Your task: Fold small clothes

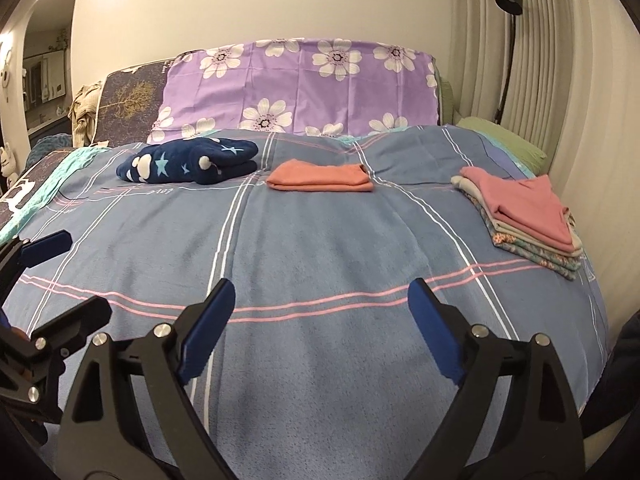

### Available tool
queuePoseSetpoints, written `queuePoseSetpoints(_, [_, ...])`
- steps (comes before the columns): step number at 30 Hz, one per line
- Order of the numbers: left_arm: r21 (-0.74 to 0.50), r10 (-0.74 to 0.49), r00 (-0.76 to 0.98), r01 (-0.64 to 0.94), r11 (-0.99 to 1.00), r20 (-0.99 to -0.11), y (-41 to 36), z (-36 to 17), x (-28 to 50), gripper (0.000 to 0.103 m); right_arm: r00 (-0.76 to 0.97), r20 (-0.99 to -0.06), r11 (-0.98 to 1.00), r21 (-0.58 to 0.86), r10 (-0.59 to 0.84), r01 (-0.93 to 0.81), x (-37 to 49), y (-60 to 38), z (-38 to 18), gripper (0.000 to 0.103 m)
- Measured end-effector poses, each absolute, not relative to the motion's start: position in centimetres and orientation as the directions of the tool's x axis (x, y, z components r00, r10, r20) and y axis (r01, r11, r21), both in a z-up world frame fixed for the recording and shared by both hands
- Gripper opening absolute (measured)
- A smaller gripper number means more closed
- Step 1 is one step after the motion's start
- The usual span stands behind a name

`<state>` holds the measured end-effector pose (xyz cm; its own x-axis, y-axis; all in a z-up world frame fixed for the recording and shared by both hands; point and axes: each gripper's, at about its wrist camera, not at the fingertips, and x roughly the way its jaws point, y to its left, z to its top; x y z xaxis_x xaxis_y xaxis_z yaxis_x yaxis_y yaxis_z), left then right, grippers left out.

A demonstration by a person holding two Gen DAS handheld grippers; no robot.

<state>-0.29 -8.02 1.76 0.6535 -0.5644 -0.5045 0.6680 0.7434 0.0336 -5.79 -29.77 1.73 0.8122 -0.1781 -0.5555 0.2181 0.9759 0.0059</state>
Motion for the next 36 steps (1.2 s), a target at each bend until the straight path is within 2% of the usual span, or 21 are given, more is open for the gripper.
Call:
queuePoseSetpoints(12, [-0.024, -0.551, 0.640, 0.641, 0.768, -0.536, -8.3, 0.8, 0.0, 0.101, 0.794, -0.578, 0.973, -0.001, -0.188, 0.229, -5.8, -30.4, 0.4, 0.091])
queuePoseSetpoints(36, [-0.031, -0.537, 0.650, 0.622, 0.783, -0.538, -7.4, 0.0, 0.2, 0.101, 0.787, -0.587, 0.975, -0.022, -0.192, 0.221, -5.2, -29.7, 0.2, 0.092])
